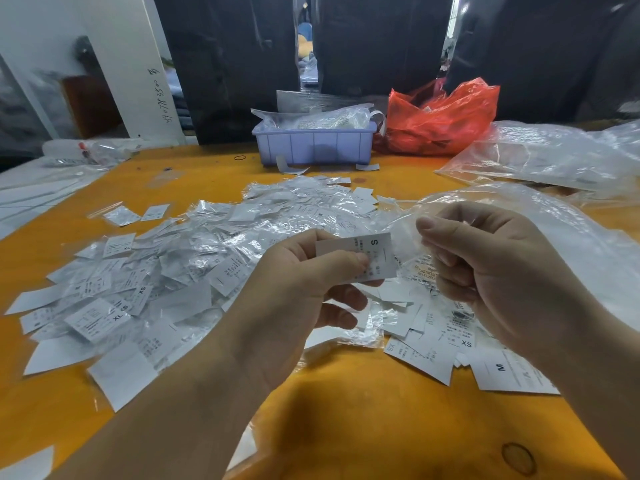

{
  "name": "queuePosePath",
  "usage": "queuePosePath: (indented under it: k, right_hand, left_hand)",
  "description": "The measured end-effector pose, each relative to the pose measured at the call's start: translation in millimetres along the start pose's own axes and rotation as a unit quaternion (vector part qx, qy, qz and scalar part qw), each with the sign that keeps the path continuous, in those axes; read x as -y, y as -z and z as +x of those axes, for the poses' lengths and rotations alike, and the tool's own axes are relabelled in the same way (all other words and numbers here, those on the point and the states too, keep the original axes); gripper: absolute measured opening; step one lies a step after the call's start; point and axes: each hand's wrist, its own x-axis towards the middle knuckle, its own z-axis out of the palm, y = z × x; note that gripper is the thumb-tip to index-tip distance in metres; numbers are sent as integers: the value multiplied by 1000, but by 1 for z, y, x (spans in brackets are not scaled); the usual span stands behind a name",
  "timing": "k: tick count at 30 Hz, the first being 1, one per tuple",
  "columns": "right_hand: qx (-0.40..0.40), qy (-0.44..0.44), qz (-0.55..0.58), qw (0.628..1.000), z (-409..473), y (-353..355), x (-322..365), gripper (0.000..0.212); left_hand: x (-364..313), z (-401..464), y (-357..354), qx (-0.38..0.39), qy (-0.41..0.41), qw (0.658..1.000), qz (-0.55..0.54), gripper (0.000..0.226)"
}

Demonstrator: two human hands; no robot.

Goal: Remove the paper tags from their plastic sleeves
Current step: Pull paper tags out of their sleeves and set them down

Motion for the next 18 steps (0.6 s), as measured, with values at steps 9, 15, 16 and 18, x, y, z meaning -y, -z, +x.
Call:
queuePosePath:
  k: [9, 15, 16, 18]
  right_hand:
    - [17, 8, -10, 1000, 0, -1, 0, 22]
    - [44, 4, -25, 999, -1, -2, -4, 22]
    - [42, 5, -26, 999, -1, -2, -4, 21]
    - [43, 10, -31, 999, -1, -2, -5, 20]
  left_hand:
    - [0, 0, 1, -1, 3, 1000, 4, 7]
    - [0, 0, 1, -5, 7, 1000, -7, 7]
    - [1, 0, 1, -7, 8, 1000, -7, 4]
    - [1, 1, 1, -7, 9, 1000, -7, 2]
